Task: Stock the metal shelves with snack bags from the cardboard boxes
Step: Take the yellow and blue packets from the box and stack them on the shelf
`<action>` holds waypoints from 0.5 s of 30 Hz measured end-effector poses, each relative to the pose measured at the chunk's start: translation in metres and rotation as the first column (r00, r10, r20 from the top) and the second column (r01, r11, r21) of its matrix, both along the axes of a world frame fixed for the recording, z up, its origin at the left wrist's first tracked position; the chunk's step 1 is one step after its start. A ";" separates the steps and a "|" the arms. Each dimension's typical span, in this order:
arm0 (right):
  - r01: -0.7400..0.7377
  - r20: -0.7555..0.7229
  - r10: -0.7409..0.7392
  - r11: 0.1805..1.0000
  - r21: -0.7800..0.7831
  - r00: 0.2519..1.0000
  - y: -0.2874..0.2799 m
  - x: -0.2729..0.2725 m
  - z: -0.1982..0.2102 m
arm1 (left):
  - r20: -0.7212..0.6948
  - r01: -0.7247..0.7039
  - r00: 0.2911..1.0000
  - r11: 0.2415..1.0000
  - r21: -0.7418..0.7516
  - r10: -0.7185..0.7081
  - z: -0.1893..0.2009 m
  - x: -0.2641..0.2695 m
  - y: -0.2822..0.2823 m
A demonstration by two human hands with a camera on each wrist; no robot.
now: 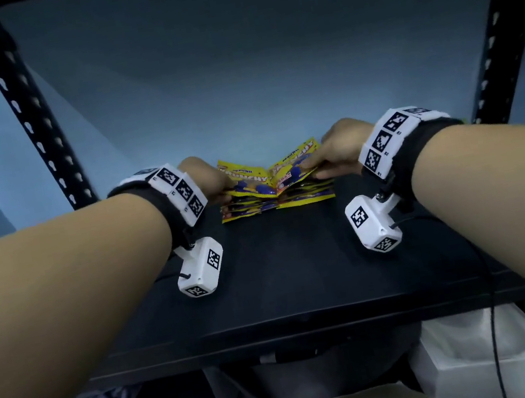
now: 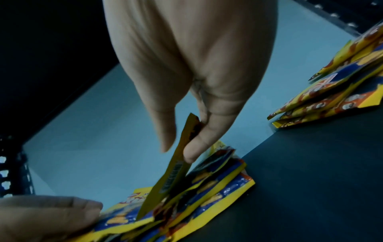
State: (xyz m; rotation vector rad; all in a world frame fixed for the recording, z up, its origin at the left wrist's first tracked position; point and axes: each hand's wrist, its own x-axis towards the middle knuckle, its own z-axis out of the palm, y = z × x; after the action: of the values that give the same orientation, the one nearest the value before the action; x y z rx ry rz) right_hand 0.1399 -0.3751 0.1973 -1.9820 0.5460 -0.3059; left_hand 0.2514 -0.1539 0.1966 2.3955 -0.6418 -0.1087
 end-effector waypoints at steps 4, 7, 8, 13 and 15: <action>-0.053 -0.178 0.017 0.978 -0.202 0.984 -0.003 0.008 -0.004 | -0.085 -0.083 0.993 0.996 -0.028 0.080 -0.007 0.014 -0.009; -0.088 -0.255 -0.015 0.917 -0.389 0.967 -0.006 0.010 -0.006 | -0.041 -0.078 0.996 0.994 0.078 0.082 -0.009 0.017 -0.010; -0.097 -0.265 -0.025 0.892 -0.441 0.964 -0.010 0.012 -0.007 | 0.008 -0.077 0.997 0.991 0.112 0.077 -0.009 0.016 -0.012; -0.142 -0.309 -0.079 0.763 -0.630 0.948 -0.008 0.015 -0.010 | 0.118 -0.085 0.991 0.963 0.254 0.056 -0.008 0.014 -0.018; -0.152 -0.301 -0.091 0.706 -0.692 0.949 -0.007 0.016 -0.011 | 0.144 -0.081 0.989 0.949 0.305 0.038 -0.008 0.014 -0.018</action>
State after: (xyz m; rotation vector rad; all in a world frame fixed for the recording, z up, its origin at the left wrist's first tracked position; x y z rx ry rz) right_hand 0.1564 -0.3824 0.1864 -2.8350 0.6576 -0.1862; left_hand 0.2655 -0.1720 0.1889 2.7436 -0.6537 -0.0196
